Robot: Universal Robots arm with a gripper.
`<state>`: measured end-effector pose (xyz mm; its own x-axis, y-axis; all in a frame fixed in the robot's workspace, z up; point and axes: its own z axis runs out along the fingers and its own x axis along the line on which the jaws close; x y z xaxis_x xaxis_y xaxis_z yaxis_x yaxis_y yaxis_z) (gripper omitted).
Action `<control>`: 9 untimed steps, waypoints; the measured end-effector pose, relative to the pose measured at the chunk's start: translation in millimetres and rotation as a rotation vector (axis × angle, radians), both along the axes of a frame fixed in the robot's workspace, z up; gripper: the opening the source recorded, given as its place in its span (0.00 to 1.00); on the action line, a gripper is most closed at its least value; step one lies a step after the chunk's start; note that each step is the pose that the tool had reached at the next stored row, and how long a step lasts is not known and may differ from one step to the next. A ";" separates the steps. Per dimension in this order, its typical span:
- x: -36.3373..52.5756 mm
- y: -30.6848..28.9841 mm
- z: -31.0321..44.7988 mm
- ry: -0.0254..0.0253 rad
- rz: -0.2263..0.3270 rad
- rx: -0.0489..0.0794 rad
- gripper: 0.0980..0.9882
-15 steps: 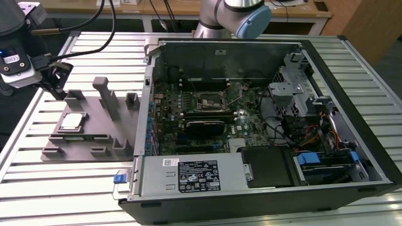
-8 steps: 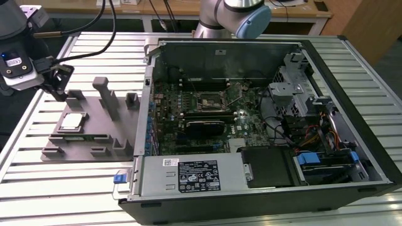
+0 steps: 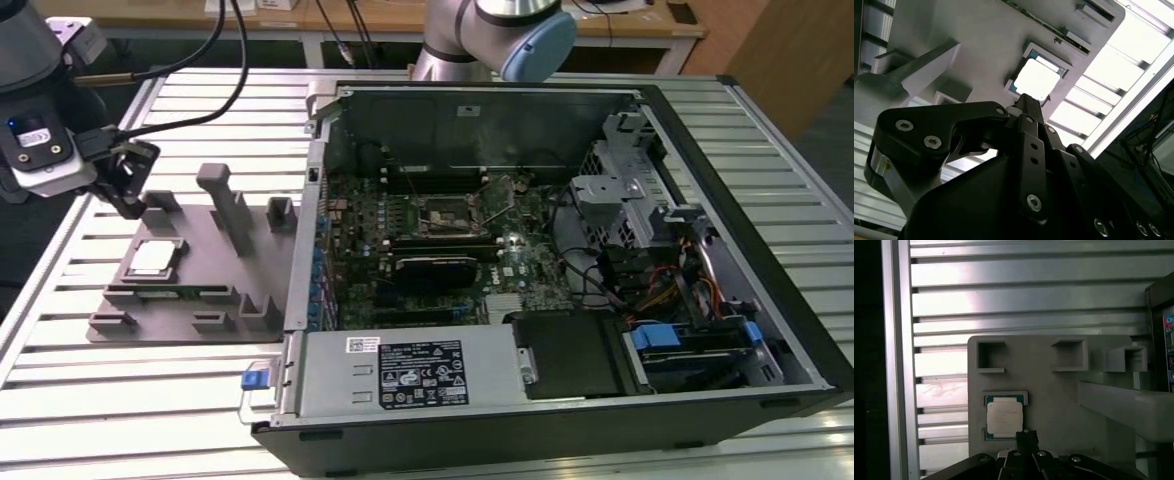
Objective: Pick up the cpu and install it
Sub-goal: 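Pick up the cpu and move it towards the insertion slot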
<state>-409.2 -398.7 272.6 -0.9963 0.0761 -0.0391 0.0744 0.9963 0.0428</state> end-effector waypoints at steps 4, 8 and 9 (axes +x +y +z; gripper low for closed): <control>-0.1 0.0 -3.5 0.0000 0.000 0.000 0.01; -0.1 0.0 -8.7 -0.0001 0.000 0.000 0.01; -0.1 0.0 -10.4 0.0000 0.000 0.000 0.01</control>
<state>-409.3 -398.7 262.2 -0.9963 0.0761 -0.0392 0.0744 0.9963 0.0423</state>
